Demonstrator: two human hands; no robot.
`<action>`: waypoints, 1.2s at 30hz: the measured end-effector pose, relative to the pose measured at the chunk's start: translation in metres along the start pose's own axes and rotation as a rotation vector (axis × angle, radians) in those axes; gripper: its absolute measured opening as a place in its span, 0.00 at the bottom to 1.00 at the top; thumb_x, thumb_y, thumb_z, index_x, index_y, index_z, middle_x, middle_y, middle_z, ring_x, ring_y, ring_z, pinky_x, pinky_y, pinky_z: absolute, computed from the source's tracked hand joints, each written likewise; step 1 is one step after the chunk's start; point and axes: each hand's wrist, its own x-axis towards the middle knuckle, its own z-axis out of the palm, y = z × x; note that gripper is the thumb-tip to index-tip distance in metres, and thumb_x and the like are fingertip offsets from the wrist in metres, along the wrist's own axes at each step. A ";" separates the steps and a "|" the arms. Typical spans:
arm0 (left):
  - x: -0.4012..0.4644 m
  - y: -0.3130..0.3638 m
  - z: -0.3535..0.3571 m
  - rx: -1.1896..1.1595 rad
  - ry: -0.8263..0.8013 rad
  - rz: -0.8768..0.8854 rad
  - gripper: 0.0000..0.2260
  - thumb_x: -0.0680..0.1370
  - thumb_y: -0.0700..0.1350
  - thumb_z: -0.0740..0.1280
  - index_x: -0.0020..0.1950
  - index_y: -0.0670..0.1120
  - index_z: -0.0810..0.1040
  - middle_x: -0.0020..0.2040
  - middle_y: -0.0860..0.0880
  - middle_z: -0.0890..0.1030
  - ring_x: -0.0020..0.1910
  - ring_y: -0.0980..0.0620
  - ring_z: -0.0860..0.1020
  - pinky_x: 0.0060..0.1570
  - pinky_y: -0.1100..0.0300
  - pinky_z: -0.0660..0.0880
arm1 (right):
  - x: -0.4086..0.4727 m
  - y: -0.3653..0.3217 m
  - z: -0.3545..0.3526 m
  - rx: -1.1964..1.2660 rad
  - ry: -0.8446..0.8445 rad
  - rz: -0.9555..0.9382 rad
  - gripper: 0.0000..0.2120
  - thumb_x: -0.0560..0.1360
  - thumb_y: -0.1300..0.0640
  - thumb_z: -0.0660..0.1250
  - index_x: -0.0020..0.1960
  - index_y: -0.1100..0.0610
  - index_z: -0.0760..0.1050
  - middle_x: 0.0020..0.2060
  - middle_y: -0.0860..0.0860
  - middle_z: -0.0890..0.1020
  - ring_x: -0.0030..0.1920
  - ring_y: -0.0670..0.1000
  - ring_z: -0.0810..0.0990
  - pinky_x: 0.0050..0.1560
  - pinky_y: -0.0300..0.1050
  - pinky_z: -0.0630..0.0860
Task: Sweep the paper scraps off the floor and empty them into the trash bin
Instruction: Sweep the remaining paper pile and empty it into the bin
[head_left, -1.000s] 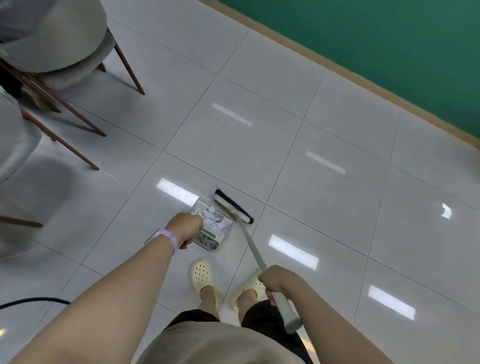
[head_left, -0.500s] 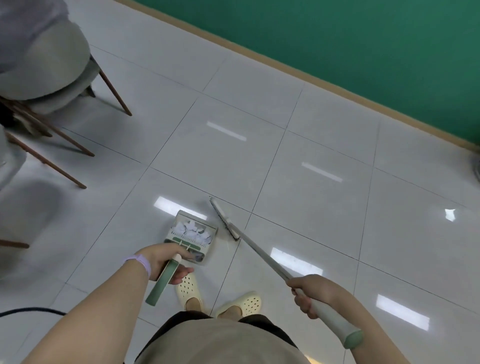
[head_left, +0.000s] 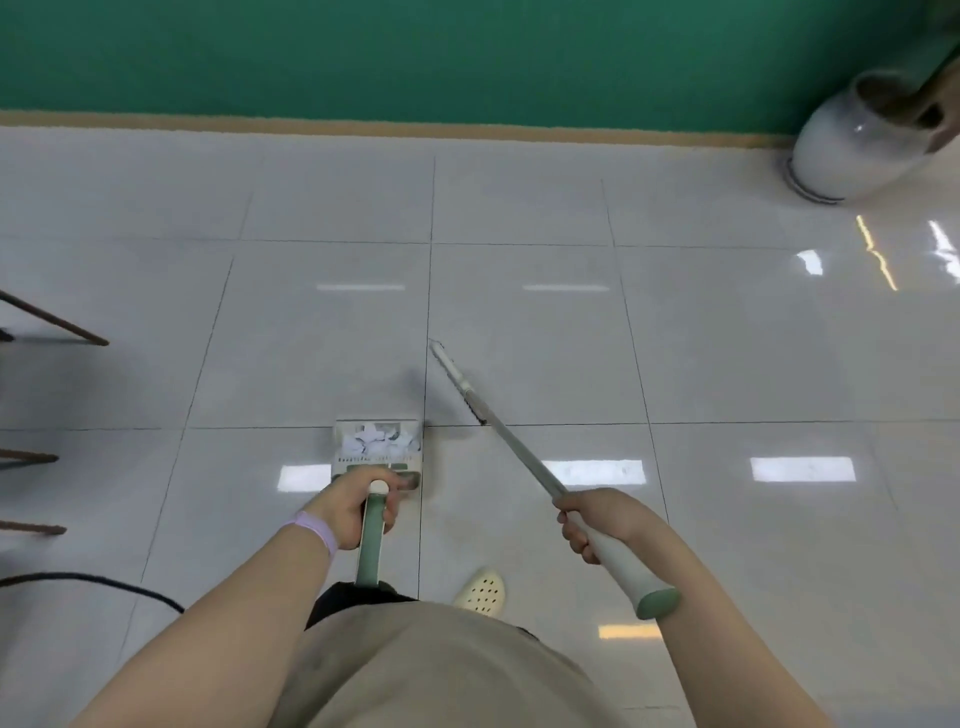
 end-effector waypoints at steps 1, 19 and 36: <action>0.003 0.007 0.016 0.011 -0.022 0.010 0.04 0.75 0.34 0.67 0.49 0.41 0.75 0.31 0.48 0.71 0.24 0.53 0.69 0.22 0.64 0.67 | 0.000 0.001 -0.008 0.071 0.002 -0.007 0.11 0.80 0.57 0.63 0.41 0.60 0.69 0.26 0.53 0.70 0.20 0.47 0.66 0.20 0.35 0.64; 0.070 0.137 0.353 0.554 -0.397 0.029 0.09 0.77 0.37 0.66 0.40 0.47 0.69 0.30 0.51 0.69 0.23 0.56 0.69 0.25 0.62 0.67 | 0.000 -0.048 -0.198 0.939 0.134 -0.079 0.07 0.79 0.59 0.64 0.43 0.57 0.68 0.27 0.50 0.69 0.20 0.46 0.66 0.18 0.35 0.62; 0.044 0.196 0.823 0.994 -0.934 0.037 0.11 0.77 0.36 0.64 0.37 0.47 0.68 0.30 0.50 0.69 0.23 0.55 0.68 0.23 0.63 0.64 | -0.131 -0.160 -0.497 1.479 0.512 -0.530 0.08 0.78 0.60 0.66 0.44 0.57 0.68 0.27 0.50 0.68 0.19 0.45 0.66 0.17 0.35 0.64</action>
